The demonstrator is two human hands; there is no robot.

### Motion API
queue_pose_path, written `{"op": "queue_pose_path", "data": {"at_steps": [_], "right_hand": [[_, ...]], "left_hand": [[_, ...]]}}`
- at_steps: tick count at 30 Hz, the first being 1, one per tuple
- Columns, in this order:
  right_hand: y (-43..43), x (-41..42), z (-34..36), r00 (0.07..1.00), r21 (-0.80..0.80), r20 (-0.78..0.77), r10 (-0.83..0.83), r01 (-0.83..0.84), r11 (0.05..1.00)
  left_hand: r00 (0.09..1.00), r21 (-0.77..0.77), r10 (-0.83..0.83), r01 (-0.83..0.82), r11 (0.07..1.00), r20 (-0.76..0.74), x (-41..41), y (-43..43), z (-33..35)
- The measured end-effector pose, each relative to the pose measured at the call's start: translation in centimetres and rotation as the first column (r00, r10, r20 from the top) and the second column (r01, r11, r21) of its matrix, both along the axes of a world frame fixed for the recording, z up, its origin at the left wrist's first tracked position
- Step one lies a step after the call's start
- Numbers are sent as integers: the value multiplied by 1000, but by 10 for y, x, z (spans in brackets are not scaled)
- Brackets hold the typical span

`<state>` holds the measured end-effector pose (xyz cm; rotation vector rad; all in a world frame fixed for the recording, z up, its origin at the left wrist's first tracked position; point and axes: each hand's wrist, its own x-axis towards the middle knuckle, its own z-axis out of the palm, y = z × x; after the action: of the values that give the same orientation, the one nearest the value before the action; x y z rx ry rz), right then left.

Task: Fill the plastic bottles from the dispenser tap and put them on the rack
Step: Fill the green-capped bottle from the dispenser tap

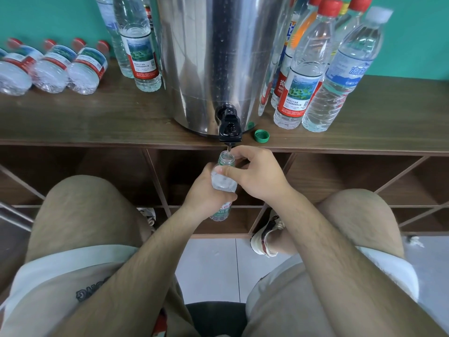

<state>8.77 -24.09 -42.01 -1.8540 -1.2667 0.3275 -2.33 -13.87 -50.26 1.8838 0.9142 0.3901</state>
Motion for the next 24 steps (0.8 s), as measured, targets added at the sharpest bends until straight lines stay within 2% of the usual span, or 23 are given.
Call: {"op": "queue_pose_path", "data": {"at_steps": [11,24], "right_hand": [[-2,-2,5,1000,-3,-5,-14,14,1000],[-5,-6,11,999,-8,17,-29,29,1000]], "left_hand": [[1000,-41,-12,12,999,3,-3,-6,13],[999,41,-10,12,999,-36,-5,-10,21]]}}
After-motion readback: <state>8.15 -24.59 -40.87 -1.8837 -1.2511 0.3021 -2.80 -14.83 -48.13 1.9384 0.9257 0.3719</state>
